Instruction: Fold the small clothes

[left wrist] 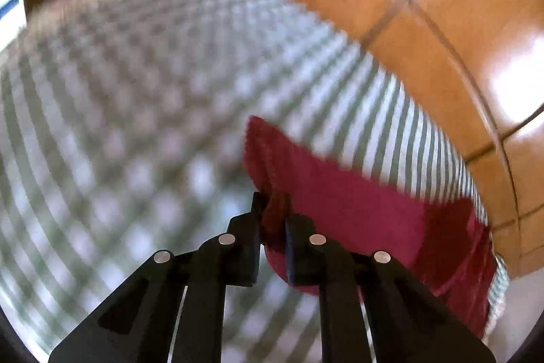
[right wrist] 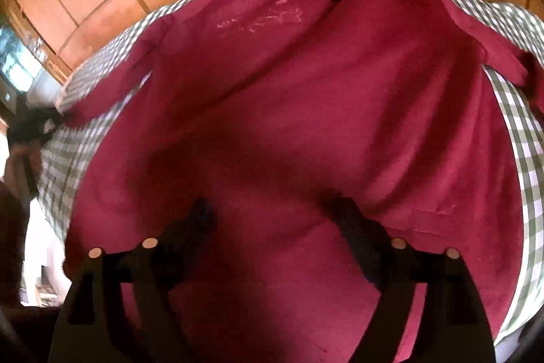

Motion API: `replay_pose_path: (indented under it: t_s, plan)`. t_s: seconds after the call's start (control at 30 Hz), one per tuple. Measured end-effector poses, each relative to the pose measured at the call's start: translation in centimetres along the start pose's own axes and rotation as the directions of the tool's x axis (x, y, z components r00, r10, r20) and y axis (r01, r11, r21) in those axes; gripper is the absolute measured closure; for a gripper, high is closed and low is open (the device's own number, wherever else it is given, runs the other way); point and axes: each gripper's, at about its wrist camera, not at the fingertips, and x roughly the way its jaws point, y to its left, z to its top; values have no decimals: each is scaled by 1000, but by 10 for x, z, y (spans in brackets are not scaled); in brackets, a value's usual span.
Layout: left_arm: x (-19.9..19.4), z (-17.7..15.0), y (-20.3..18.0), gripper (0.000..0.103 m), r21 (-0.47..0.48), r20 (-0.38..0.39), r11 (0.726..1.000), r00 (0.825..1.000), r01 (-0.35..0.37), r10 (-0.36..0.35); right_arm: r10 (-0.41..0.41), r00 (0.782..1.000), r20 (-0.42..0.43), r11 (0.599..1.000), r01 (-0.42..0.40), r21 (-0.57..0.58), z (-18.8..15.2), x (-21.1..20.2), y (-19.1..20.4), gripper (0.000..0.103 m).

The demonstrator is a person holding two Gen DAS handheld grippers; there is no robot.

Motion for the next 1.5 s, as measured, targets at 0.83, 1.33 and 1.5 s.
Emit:
replay_pose_path:
  t_s: [0.83, 1.33, 1.5]
  plan:
    - [-52, -84, -43, 38, 214, -228, 887, 904, 410, -362, -25, 999, 23, 999, 25, -21, 5, -6, -5, 17]
    - [-69, -246, -51, 99, 231, -537, 773, 740, 590, -404, -250, 968, -6, 948, 246, 201, -69, -76, -126, 92]
    - [-88, -271, -40, 100, 256, -560, 789, 751, 559, -351, -273, 962, -12, 955, 272, 115, -76, -84, -116, 96]
